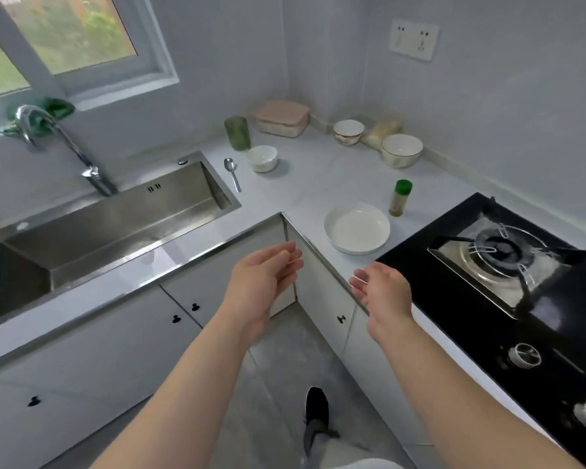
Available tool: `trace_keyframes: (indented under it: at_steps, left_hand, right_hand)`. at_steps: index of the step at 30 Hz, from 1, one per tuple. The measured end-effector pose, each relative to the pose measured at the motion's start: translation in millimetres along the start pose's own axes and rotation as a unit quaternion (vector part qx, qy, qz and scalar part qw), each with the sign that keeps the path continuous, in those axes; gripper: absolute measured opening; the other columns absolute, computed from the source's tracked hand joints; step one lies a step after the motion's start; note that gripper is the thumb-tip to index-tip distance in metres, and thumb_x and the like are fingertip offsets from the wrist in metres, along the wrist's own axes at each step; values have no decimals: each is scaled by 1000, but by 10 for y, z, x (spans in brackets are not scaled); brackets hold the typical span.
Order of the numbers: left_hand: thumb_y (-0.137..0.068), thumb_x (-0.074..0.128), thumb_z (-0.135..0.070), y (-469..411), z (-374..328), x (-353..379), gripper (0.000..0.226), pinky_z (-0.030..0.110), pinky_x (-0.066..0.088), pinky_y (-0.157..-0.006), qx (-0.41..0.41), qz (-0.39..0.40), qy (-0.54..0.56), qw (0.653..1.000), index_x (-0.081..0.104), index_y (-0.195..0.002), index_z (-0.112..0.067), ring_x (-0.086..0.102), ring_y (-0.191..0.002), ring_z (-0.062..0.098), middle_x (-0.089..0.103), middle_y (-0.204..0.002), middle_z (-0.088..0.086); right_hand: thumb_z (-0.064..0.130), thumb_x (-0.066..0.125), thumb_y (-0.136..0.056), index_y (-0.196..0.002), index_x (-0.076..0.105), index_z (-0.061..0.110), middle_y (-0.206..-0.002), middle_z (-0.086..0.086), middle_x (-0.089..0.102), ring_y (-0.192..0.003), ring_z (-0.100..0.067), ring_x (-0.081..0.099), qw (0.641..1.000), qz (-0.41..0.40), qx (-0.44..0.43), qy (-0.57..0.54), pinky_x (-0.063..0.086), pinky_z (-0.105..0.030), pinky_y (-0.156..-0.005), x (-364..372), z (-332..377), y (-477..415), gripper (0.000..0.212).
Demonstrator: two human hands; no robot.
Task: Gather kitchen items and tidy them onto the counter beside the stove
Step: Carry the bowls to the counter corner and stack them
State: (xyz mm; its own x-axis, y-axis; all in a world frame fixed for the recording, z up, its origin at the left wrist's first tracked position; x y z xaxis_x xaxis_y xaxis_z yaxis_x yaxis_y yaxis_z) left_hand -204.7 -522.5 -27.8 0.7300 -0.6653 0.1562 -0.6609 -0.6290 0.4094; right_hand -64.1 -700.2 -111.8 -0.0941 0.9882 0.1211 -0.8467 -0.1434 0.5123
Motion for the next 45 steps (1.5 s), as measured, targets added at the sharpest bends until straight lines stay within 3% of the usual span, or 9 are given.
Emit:
trace_keyframes:
  at_steps: [5, 9, 17, 23, 26, 34, 39, 43, 45]
  left_hand:
    - [-100, 51, -4, -960, -213, 74, 20, 33, 55, -93, -57, -13, -47, 997, 70, -106, -6, 69, -106, 27, 73, -109, 13]
    - [-99, 52, -4, -1615, -438, 194, 21, 37, 55, -95, -70, -6, -47, 996, 70, -111, -3, 71, -101, 26, 75, -106, 12]
    - [-99, 51, -5, -2631, -416, 601, 20, 38, 56, -91, -124, 68, -74, 987, 69, -109, -4, 72, -99, 27, 74, -106, 12]
    - [-99, 49, -3, -3395, -416, 969, 21, 37, 57, -89, -159, 162, -122, 966, 65, -112, -1, 72, -97, 29, 72, -105, 14]
    - [-100, 47, -4, -3742, -449, 1065, 21, 36, 56, -88, -178, 198, -156, 951, 64, -113, -2, 71, -97, 28, 71, -108, 14]
    - [-104, 43, -12, -4586, -550, 2190, 32, 37, 54, -87, -204, 275, -189, 920, 51, -130, 4, 67, -87, 30, 64, -102, 15]
    - [-104, 48, -28, -4753, -525, 2973, 41, 39, 54, -87, -222, 308, -233, 895, 45, -142, -13, 63, -76, 28, 55, -93, 15]
    - [-102, 52, -36, -4823, -426, 3288, 53, 34, 58, -71, -236, 318, -264, 879, 37, -148, -13, 63, -109, 33, 51, -130, 17]
    - [-103, 50, -28, -4830, -422, 3402, 52, 28, 60, -76, -234, 320, -263, 880, 34, -149, -10, 55, -126, 30, 46, -141, 11]
  right_hand:
    - [10, 44, -93, -108, 60, 3, -96, -9, 67, -77, -20, 69, 985, -79, 149, -43, 53, -29, -61, 295, -323, -922, 23]
    - [11, 41, -89, -125, 49, 1, -110, -14, 63, -80, -26, 71, 968, -136, 210, -33, 55, -32, -60, 371, -447, -1297, 39]
    - [16, 46, -90, -130, 47, 7, -104, -15, 68, -70, -27, 72, 956, -173, 235, -1, 55, -29, -50, 542, -433, -1687, 42]
    - [3, 42, -95, -134, 29, 12, -96, -18, 61, -60, -29, 63, 935, -260, 241, 30, 56, -37, -51, 632, -395, -1821, 42]
    - [-1, 42, -95, -125, 34, 12, -95, -13, 57, -66, -28, 58, 933, -291, 209, -28, 55, -37, -47, 717, -340, -1792, 34]
    - [2, 42, -92, -113, 50, -2, -87, -24, 61, -49, -28, 57, 914, -381, 79, -113, 52, -34, -50, 714, 178, -1669, 23]
    - [3, 46, -93, -113, 49, 4, -86, -22, 65, -56, -32, 64, 895, -408, 12, -181, 51, -34, -52, 795, 661, -1456, 21]
    - [2, 48, -94, -115, 49, 6, -87, -21, 65, -59, -31, 64, 875, -422, -33, -236, 52, -36, -54, 849, 934, -1262, 21]
    - [2, 48, -95, -114, 49, 7, -86, -20, 66, -59, -31, 64, 863, -435, -49, -252, 52, -37, -54, 860, 1014, -1156, 20]
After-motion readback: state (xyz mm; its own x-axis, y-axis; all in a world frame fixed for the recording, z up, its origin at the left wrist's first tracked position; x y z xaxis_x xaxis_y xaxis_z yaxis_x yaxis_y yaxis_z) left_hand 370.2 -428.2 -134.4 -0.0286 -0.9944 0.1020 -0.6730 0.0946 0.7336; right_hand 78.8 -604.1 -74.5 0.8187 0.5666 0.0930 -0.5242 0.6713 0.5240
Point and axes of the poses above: each hand's wrist, its own y-axis away from the middle knuckle, its own x-axis out of the palm, z = x × y, the point moved 10 cm from there along -y, towards the middle knuckle
